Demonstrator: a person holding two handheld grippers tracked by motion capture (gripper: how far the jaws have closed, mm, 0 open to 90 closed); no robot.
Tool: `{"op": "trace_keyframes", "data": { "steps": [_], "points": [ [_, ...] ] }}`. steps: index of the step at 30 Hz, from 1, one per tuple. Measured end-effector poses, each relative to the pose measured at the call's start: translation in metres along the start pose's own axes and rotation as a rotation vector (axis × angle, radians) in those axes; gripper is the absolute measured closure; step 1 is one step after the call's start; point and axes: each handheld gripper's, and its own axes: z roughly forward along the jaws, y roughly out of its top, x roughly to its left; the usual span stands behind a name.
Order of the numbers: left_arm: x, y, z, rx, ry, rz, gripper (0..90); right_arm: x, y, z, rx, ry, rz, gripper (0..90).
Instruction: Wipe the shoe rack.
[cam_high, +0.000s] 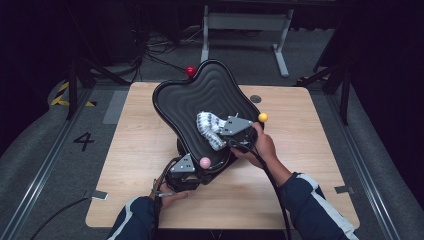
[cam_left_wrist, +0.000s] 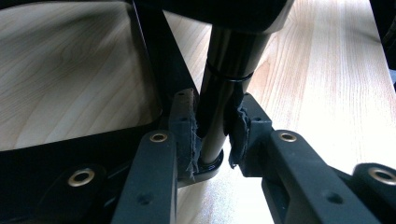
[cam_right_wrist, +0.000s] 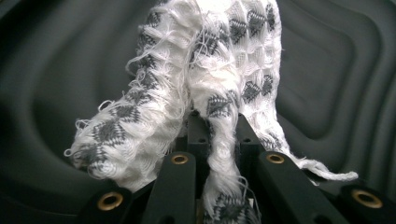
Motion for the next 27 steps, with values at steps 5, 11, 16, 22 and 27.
{"op": "trace_keyframes", "data": {
  "steps": [5, 11, 16, 22, 27],
  "points": [
    [0.000, 0.000, 0.000, 0.004, 0.002, 0.002, 72.7, 0.013, 0.005, -0.002, -0.011, 0.022, -0.039, 81.7],
    [0.000, 0.000, 0.000, 0.004, 0.002, 0.001, 72.7, 0.019, 0.005, -0.003, -0.022, 0.046, -0.044, 81.7],
    [0.000, 0.000, 0.000, 0.006, 0.003, 0.001, 72.7, 0.018, 0.004, -0.003, -0.022, 0.043, -0.049, 81.7],
    [0.000, 0.000, 0.000, 0.002, 0.002, -0.003, 72.7, 0.007, -0.001, -0.002, -0.010, 0.008, -0.017, 81.7],
    [0.000, 0.000, 0.000, 0.003, 0.003, -0.002, 72.7, -0.008, -0.007, -0.001, 0.016, -0.034, 0.008, 81.7]
  ]
}}
